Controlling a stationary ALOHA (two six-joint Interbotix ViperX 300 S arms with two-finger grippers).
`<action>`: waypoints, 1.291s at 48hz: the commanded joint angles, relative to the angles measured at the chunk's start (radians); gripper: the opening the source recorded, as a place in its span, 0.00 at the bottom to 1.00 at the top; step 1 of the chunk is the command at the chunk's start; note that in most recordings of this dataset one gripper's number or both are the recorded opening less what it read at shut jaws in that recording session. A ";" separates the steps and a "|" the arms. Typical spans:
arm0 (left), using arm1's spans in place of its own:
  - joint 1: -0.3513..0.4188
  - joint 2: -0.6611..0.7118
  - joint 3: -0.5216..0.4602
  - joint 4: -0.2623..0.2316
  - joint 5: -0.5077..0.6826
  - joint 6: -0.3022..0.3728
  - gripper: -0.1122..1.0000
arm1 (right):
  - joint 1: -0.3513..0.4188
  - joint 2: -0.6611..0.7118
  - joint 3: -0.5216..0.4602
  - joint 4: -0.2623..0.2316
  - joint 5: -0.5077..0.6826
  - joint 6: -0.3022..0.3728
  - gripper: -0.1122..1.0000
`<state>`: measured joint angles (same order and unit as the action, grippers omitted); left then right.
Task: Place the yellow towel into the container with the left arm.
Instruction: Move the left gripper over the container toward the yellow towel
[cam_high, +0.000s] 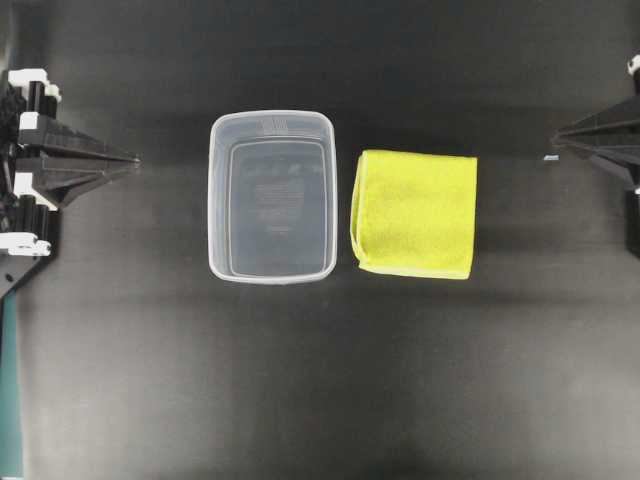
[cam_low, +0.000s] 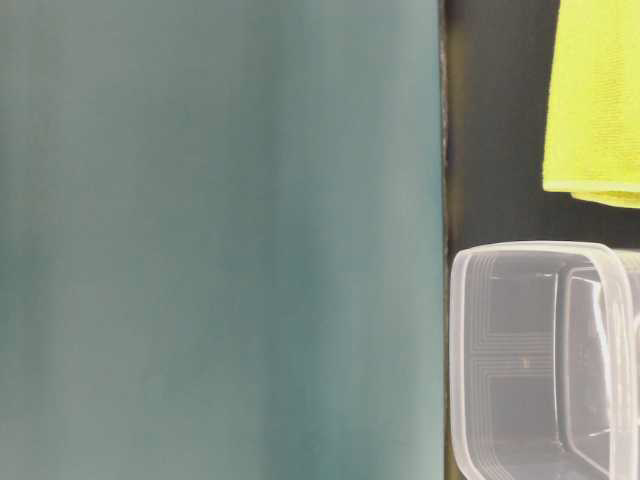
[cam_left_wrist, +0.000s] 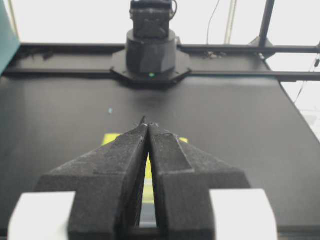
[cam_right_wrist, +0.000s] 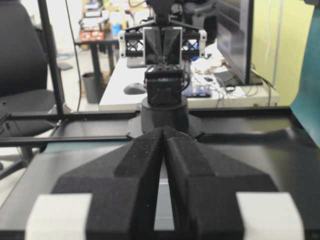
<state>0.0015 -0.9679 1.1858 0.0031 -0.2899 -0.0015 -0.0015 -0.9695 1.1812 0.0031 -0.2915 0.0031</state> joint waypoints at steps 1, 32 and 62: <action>0.017 0.031 -0.051 0.038 0.029 -0.025 0.15 | 0.003 0.002 -0.020 0.009 -0.006 0.009 0.11; 0.038 0.499 -0.647 0.040 0.598 0.009 0.10 | -0.017 -0.072 -0.020 0.025 0.189 0.124 0.16; 0.048 1.009 -1.166 0.040 0.943 0.166 0.11 | -0.021 -0.316 -0.037 0.017 0.426 0.126 0.81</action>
<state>0.0460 0.0092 0.0844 0.0399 0.6259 0.1626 -0.0184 -1.2747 1.1566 0.0245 0.1243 0.1273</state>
